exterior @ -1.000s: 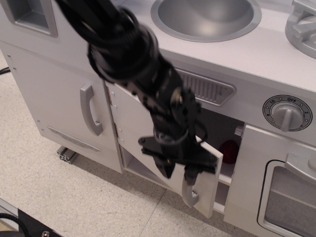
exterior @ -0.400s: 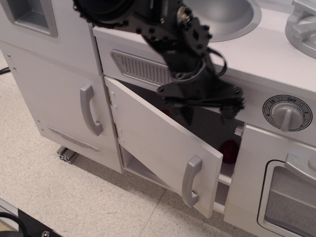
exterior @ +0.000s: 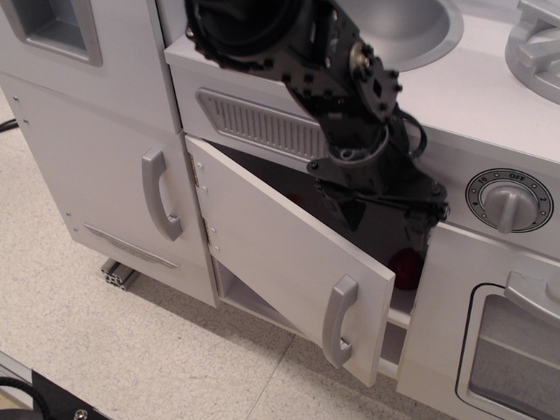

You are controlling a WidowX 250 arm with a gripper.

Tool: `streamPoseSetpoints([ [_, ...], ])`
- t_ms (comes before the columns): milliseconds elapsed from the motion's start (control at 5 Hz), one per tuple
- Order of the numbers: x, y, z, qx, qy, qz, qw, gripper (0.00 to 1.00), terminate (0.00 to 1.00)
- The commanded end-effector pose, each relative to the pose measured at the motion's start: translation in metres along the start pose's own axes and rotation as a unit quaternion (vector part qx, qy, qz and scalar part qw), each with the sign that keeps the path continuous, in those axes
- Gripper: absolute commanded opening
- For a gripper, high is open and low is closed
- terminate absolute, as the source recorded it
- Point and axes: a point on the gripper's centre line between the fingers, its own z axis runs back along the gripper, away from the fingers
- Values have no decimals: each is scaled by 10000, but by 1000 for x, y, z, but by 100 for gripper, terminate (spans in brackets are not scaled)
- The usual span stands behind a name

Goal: Open cabinet

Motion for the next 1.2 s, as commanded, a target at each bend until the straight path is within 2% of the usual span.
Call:
streamPoseSetpoints([
  [0, 12, 5, -7, 101, -176, -760, 9969, 100, 0],
  [200, 1, 16, -10, 460, -175, -542, 9973, 100, 0],
  [400, -13, 34, -11, 712, 180, -381, 9966, 100, 0],
  [600, -27, 59, -4, 891, 115, -343, 9954, 100, 0],
  [800, -40, 82, -3, 1037, 320, -167, 9940, 100, 0],
  [1000, -55, 106, -6, 1304, 395, -254, 9904, 100, 0],
])
